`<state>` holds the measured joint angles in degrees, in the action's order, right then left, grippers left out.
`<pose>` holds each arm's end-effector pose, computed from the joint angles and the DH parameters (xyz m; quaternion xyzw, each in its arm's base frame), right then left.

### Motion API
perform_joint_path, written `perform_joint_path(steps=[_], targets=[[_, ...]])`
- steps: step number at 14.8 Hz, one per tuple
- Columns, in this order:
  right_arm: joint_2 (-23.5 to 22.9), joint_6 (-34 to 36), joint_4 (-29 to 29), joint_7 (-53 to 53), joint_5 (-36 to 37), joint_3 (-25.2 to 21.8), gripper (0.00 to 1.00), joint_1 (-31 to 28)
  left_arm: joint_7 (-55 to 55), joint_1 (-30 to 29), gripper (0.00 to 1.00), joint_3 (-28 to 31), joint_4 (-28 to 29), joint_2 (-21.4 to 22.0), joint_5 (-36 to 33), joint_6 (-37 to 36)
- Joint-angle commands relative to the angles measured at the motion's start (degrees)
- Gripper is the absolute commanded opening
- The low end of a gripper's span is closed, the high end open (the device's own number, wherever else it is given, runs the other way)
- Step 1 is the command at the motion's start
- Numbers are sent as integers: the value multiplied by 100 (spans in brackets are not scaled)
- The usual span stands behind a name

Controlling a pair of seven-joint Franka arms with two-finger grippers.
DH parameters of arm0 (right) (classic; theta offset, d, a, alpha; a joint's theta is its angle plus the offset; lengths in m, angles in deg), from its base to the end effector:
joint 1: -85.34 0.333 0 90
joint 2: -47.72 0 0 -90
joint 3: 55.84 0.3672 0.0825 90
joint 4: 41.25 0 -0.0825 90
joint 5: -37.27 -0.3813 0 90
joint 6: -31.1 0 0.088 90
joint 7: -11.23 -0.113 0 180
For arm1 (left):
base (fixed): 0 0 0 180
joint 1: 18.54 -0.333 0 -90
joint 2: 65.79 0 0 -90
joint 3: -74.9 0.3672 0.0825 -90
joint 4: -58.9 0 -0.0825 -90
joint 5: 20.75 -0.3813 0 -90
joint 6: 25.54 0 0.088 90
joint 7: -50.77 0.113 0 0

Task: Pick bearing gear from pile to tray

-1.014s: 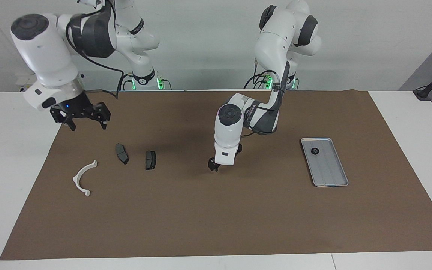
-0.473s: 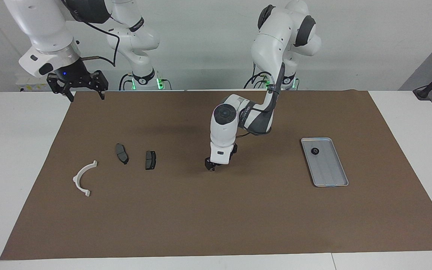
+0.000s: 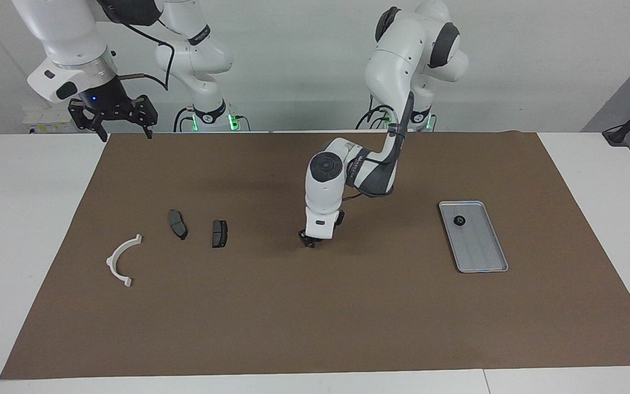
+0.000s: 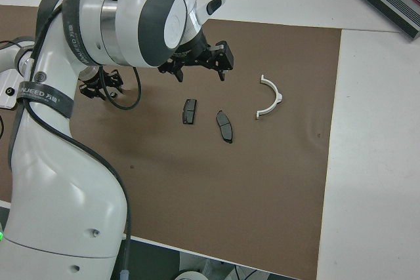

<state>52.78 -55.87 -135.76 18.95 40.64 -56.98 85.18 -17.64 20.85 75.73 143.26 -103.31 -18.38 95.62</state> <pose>0.5130 -0.0191 0.6757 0.9978 0.0551 -0.0238 0.0267 0.5783 -0.4665 0.3286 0.9637 0.2665 -0.0143 0.0029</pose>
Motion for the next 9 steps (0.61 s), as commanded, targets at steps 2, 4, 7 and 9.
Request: perform_joint_path(steps=[2, 4, 7, 9], targets=[[57, -241, -155, 2, -100, -19, 100, -20, -155, 104, 40, 111, 230, 113, 44, 162], [57, -223, -199, -59, -100, -19, 100, -28, -155, 148, 9, 120, 292, 139, 35, 180], [57, -197, -330, -174, -292, -45, 100, -55, -155, 148, 0, 120, 283, 148, 35, 102], [66, -214, -358, -201, -337, -159, 100, -46, -129, 78, 0, 146, 231, 157, 27, -108]])
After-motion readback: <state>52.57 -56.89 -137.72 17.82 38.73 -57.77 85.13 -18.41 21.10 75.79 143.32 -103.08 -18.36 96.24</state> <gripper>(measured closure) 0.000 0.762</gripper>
